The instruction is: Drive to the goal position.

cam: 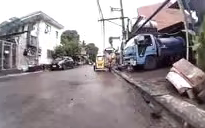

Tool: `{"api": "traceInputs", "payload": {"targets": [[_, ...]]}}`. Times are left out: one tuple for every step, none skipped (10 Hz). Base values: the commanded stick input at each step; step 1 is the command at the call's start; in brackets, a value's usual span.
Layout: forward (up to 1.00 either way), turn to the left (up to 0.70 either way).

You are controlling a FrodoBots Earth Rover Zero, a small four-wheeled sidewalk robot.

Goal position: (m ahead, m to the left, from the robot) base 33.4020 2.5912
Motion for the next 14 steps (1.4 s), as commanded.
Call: {"api": "traceInputs", "payload": {"targets": [[1.00,0.07],[1.00,0.22],[1.00,0.00],[1.00,0.00],[1.00,0.06],[1.00,0.25],[1.00,0.27],[1.00,0.27],[1.00,0.27],[1.00,0.27],[1.00,0.27],[1.00,0.27],[1.00,0.27],[1.00,0.27]]}}
